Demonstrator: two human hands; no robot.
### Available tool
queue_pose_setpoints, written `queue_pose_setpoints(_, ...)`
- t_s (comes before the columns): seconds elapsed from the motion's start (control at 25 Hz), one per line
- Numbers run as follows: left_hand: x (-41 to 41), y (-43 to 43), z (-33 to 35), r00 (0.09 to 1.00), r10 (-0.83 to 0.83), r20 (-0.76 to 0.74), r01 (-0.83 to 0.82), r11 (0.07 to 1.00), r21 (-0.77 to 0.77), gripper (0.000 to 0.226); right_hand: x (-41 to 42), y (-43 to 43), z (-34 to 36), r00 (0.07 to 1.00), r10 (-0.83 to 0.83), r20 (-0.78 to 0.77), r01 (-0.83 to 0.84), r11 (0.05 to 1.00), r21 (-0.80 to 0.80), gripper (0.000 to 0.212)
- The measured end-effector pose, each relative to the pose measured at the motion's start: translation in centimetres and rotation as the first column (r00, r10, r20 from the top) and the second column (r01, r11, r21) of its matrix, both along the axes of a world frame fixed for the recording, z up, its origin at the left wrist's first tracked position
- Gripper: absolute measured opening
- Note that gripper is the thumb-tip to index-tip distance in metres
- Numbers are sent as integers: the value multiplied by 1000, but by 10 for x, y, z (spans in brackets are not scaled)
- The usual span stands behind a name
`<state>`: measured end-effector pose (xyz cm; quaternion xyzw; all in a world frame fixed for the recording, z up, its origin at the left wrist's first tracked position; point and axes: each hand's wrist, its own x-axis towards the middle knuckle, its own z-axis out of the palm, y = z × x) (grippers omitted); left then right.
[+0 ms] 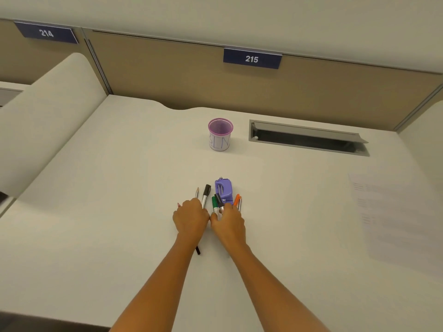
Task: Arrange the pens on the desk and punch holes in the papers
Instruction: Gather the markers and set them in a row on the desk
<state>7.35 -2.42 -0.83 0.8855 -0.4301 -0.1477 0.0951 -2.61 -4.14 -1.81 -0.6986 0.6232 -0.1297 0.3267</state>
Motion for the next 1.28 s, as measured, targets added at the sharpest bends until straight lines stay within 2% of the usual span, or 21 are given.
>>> queue_pose_setpoints(0.16,7,13,0,995,44,-91,-50,996,-69,21,10,0,-9,986,69,-149,-73,997,-19,38)
queue_pose_setpoints(0.28,11,21,-2,988,49,-146,-62,994,-88,24,15,0,-11,984,58,-171,-66,997,-45,29)
queue_pose_setpoints(0.44,12,26,0,975,32,-218,-70,983,-171,22,21,-1,-2,994,-39,105,47,996,-69,22)
queue_pose_setpoints(0.6,10,29,4,947,-29,-319,-66,957,-282,20,26,-4,10,888,-125,443,114,992,52,14)
queue_pose_setpoints(0.72,11,28,5,930,-66,-361,-74,930,-360,20,29,-7,16,784,-169,597,83,982,170,39)
queue_pose_setpoints(0.84,14,25,3,938,-86,-336,-63,911,-408,20,32,-5,15,745,-140,652,13,981,196,50)
queue_pose_setpoints(1.0,12,29,-2,982,-33,-187,-51,903,-426,22,37,0,10,714,-127,689,-24,979,205,34)
queue_pose_setpoints(1.08,14,31,-3,987,-39,-155,-28,911,-411,24,37,3,10,722,-116,682,-18,982,186,34)
queue_pose_setpoints(1.16,16,32,-2,977,-46,-207,-50,899,-436,26,37,4,12,725,-66,686,-32,991,129,38)
queue_pose_setpoints(1.28,13,38,1,912,-76,-403,-160,840,-519,34,39,7,6,742,15,670,-67,996,51,40)
